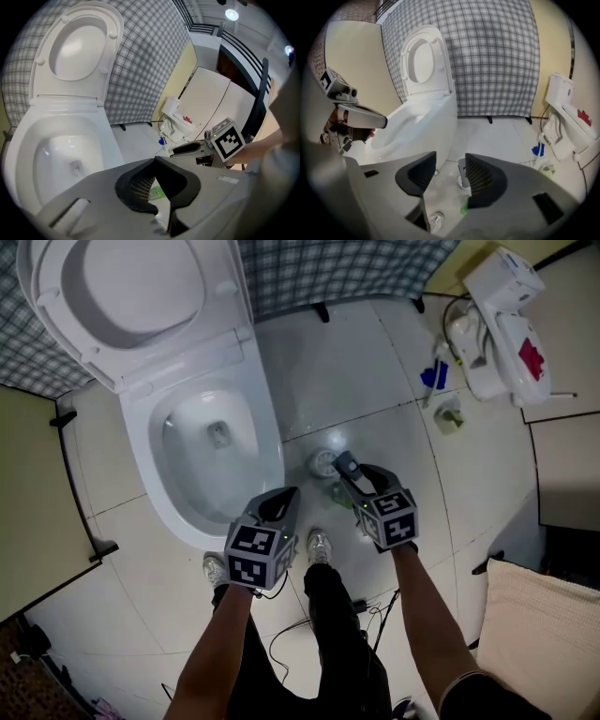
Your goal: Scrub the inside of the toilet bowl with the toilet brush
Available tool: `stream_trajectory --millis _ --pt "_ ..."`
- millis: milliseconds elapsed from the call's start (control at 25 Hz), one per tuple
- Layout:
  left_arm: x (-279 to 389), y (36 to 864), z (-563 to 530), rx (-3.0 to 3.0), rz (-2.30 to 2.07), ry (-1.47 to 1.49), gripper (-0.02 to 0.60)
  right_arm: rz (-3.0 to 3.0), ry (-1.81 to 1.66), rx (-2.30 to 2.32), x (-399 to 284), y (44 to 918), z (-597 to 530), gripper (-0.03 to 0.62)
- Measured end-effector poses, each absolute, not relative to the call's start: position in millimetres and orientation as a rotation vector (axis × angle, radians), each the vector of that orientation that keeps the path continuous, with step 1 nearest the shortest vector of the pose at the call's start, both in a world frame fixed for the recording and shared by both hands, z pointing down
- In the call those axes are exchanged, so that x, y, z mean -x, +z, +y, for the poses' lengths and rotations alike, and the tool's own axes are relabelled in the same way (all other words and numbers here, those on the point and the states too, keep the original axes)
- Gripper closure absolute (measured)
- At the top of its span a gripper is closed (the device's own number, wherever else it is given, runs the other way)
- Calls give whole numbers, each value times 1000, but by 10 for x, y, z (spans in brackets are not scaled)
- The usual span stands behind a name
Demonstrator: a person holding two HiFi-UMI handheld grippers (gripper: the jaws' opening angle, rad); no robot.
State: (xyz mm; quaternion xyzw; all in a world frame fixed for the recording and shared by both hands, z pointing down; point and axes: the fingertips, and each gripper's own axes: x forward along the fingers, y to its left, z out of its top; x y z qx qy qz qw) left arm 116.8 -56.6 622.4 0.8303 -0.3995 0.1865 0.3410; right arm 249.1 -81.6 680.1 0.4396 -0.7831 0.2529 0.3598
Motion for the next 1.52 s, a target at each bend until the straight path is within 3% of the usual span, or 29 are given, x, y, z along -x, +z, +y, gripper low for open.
stream_trajectory --millis 80,200,560,600,680,800,1080,1520 --pt "-1180 6320 -561 -2155 -1037 485 574 -1986 643 -1136 -2569 7009 -878 376" --pt "-1189 6416 -567 -2156 -1038 481 574 -1933 635 -1116 -2674 7315 -939 301" --pt "-1092 6540 -659 -2157 -1076 469 574 -1838 646 -995 -2719 8111 -996 301" --pt "-1093 6543 -657 -2155 -1075 465 574 -1831 645 -995 -2732 8142 -1002 307" --pt "-1092 6548 -651 -2152 -1073 462 574 -1812 626 -1002 -2773 8152 -1026 402" --pt "-1090 6551 -603 -2143 -1067 470 574 -1807 604 -989 -2795 8119 -1000 401" --pt "-961 6362 -579 -2135 -1079 470 574 -1846 555 -1009 -2825 7570 -905 404" --pt "-324 5749 -563 -2104 -1174 458 574 -2012 416 -1199 -2625 5754 -907 404"
